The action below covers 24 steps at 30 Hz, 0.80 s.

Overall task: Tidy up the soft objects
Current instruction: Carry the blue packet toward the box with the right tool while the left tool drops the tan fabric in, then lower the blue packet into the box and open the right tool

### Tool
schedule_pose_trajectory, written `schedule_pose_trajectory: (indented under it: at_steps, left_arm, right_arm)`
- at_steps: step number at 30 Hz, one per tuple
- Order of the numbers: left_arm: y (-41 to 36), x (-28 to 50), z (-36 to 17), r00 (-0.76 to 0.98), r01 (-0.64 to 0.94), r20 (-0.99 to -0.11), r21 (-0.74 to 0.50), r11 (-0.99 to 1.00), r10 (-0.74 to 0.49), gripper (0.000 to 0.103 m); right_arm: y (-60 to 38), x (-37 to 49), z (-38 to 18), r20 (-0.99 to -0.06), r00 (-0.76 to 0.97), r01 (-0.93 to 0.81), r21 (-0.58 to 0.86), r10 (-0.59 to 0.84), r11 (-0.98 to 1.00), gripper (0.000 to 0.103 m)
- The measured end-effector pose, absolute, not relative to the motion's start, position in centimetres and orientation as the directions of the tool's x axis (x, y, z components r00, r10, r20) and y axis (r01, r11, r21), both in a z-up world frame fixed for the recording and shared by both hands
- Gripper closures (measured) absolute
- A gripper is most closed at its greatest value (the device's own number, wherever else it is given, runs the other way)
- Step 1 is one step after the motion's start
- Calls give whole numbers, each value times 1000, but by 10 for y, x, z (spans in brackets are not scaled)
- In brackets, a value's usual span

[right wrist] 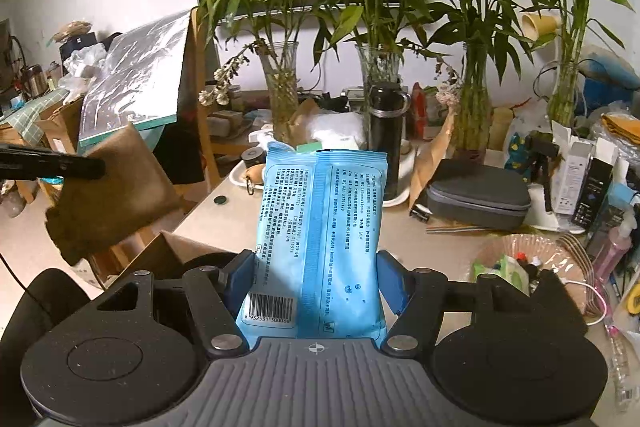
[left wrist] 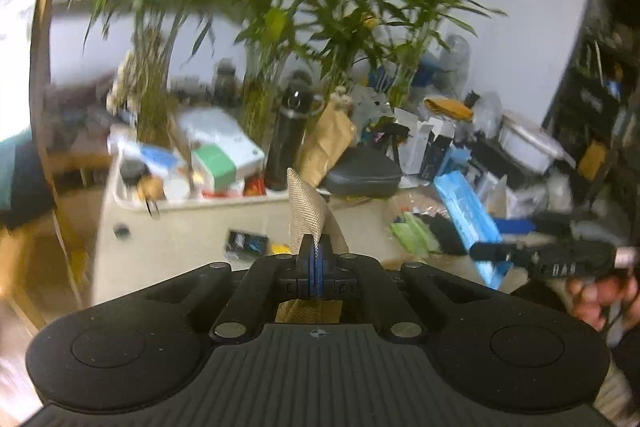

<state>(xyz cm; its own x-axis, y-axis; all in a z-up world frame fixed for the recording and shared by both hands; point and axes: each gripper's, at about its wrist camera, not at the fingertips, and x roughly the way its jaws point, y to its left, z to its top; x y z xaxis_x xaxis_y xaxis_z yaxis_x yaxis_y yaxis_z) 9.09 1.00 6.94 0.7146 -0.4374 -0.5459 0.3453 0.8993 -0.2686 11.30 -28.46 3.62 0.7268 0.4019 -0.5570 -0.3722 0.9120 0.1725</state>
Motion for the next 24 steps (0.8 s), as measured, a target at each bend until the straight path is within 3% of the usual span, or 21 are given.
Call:
schedule_pose_trajectory:
  at_steps: [3,5,6,13,16,24]
  left_arm:
    - [15,99,53,673,296,-581,-355,887,-458,94]
    - [17,102,41,641,283,-620,-358,890,-453,74]
    - [19,100,36,639,277,-626,-354,893,-447,72]
    - [16,71,25,694,319,-628,-170,932,-352,67]
    - [19,62,23,707,318,-624,-139,938,-333,58]
    - [18,48,23,735,328,-603,-83,941,-309,57]
  right_arm:
    - [-283,107,37,-553,726,-384,168,409,908,35]
    - [-283,103,38,-550,726,-390,166,413,906,35]
    - [-284,100,38,-548,727,-393,162,414,905,35]
    - [-288,86,32,-562,712,-394,177,421,902,35]
    - [-286,83,29,-571,698,-402,187,432,896,35]
    - [-279,82,23,-576,684,-414,198,447,888,35]
